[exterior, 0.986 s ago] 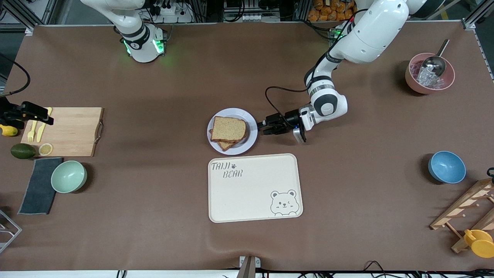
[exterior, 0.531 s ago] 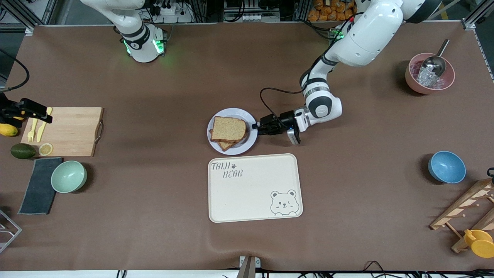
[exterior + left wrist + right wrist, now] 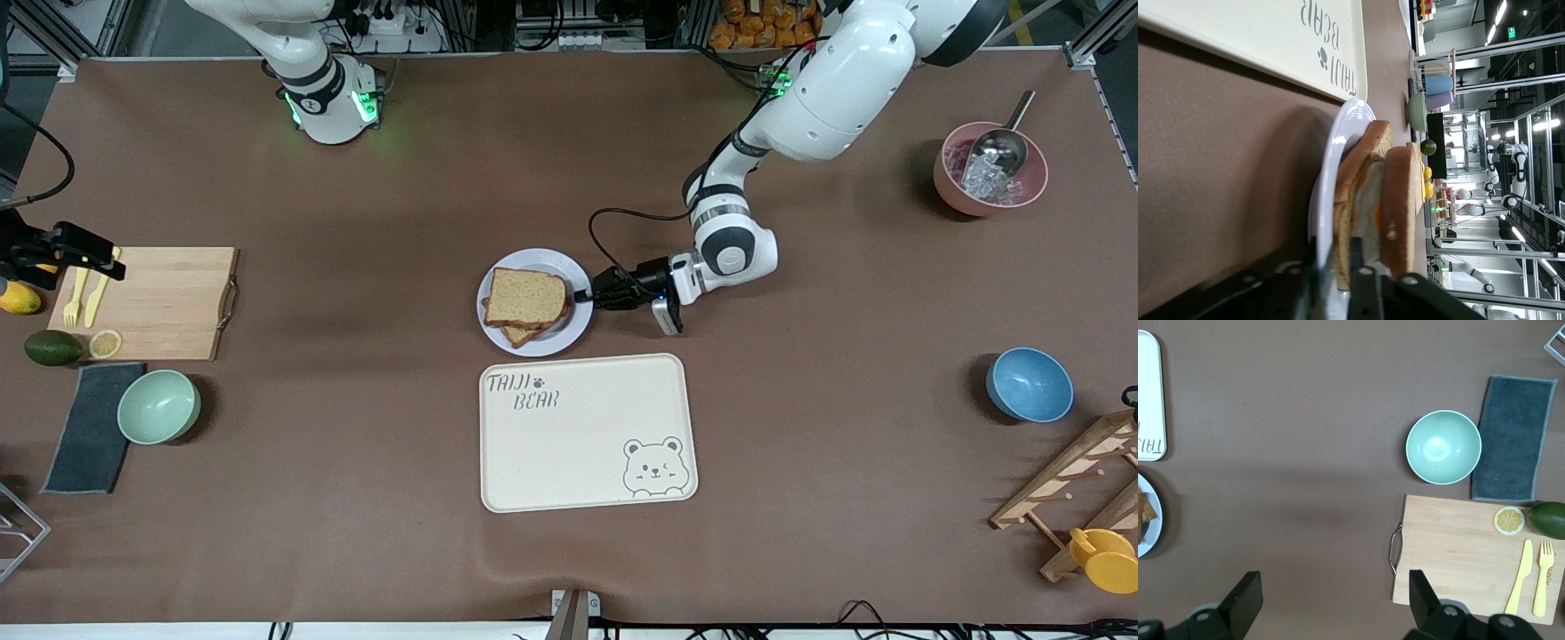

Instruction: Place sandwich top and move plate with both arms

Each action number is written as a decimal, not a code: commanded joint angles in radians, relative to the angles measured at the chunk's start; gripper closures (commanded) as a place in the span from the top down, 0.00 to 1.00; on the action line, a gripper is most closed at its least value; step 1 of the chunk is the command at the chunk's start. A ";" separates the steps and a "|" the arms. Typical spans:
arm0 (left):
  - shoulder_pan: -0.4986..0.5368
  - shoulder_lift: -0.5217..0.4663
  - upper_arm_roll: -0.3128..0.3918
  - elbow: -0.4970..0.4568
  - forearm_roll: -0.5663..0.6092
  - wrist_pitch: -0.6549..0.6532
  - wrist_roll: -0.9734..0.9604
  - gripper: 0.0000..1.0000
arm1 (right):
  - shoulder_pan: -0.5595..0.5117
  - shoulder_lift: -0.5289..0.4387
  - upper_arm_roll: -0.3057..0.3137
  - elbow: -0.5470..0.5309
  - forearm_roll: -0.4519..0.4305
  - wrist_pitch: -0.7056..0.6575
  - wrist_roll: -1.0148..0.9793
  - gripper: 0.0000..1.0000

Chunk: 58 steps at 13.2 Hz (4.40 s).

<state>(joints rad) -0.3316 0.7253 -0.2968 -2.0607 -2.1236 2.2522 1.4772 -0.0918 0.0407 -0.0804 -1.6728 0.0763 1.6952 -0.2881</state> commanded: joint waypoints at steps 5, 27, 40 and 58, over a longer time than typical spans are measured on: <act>0.008 0.005 -0.004 0.014 -0.039 -0.005 0.098 0.00 | 0.001 -0.064 0.022 -0.034 -0.069 0.064 0.007 1.00; 0.236 -0.070 -0.200 0.053 -0.133 -0.051 -0.021 0.00 | 0.006 -0.054 0.022 -0.031 -0.070 0.063 -0.002 1.00; 0.249 0.009 -0.049 0.247 0.034 -0.026 -0.297 0.00 | 0.007 -0.036 0.022 -0.031 -0.087 0.066 -0.002 1.00; 0.270 0.158 0.076 0.317 0.238 -0.028 -0.354 1.00 | 0.007 0.053 0.018 0.031 -0.095 0.052 0.023 1.00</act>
<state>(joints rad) -0.0726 0.8675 -0.2172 -1.7524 -1.9167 2.2339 1.1423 -0.0861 0.0836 -0.0635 -1.6658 0.0038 1.7705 -0.2821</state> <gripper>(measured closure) 0.811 0.000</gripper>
